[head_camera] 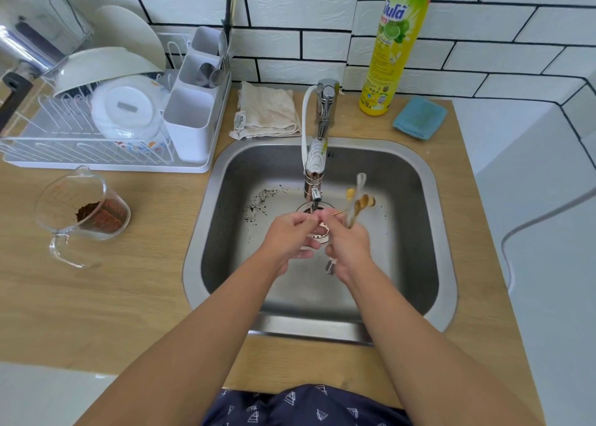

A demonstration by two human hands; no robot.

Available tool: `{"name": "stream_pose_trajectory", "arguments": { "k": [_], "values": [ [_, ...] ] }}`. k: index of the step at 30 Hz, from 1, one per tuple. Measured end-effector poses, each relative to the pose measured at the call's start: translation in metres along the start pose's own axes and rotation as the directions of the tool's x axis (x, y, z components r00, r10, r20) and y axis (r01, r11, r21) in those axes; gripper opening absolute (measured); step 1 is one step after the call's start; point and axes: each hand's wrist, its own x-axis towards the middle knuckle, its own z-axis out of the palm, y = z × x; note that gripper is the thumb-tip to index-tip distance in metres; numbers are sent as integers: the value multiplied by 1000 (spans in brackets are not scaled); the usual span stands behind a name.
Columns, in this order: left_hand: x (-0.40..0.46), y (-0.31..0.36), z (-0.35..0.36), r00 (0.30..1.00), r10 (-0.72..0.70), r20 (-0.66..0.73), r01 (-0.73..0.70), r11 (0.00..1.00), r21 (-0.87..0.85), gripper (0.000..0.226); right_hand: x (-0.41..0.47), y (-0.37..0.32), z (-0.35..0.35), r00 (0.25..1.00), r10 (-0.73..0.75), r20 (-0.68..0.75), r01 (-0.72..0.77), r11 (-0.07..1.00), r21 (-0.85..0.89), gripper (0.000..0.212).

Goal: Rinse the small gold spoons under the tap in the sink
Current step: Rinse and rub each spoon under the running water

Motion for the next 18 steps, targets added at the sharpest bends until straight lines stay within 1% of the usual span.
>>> {"name": "stream_pose_trajectory", "arguments": {
  "k": [2, 4, 5, 8, 9, 10, 12, 14, 16, 17, 18],
  "values": [
    [-5, -1, -14, 1000, -12, -19, 12, 1000, 22, 19, -3, 6, 7, 997, 26, 73, -23, 999, -45, 8],
    [-12, -4, -31, 999, -42, -12, 42, 999, -24, 20, -3, 5, 9, 989, 32, 144, -19, 995, -96, 13],
    [-16, -7, -38, 998, -58, -15, 57, 996, -72, 19, -1, 2, 10, 989, 25, 147, -11, 996, -91, 14],
    [-24, -14, -51, 995, -91, -37, 83, 980, -181, 18, 6, -8, 12, 998, 26, 53, -28, 999, 44, 17],
    [-26, -15, -51, 995, -95, -40, 85, 975, -203, 18, 6, -8, 15, 999, 30, 45, -32, 998, 45, 14],
    [-26, -16, -50, 995, -96, -42, 84, 970, -228, 16, 3, -6, 18, 998, 31, 63, -31, 1000, 2, 10],
    [-26, -15, -45, 994, -101, -45, 84, 957, -278, 11, -6, 7, 25, 988, 48, 149, -35, 996, -88, 12],
    [-26, -14, -41, 993, -109, -43, 90, 945, -314, 9, -13, 14, 29, 980, 54, 190, -33, 993, -109, 11],
    [-27, -16, -43, 993, -113, -42, 94, 942, -321, 11, -8, 8, 27, 991, 37, 129, -28, 997, -72, 7],
    [-28, -17, -44, 993, -114, -41, 96, 944, -316, 13, -3, 2, 25, 997, 31, 75, -30, 999, -13, 6],
    [-29, -18, -45, 993, -114, -39, 97, 945, -312, 13, 4, -2, 23, 999, 25, 22, -26, 999, 47, 14]
  ]
}}
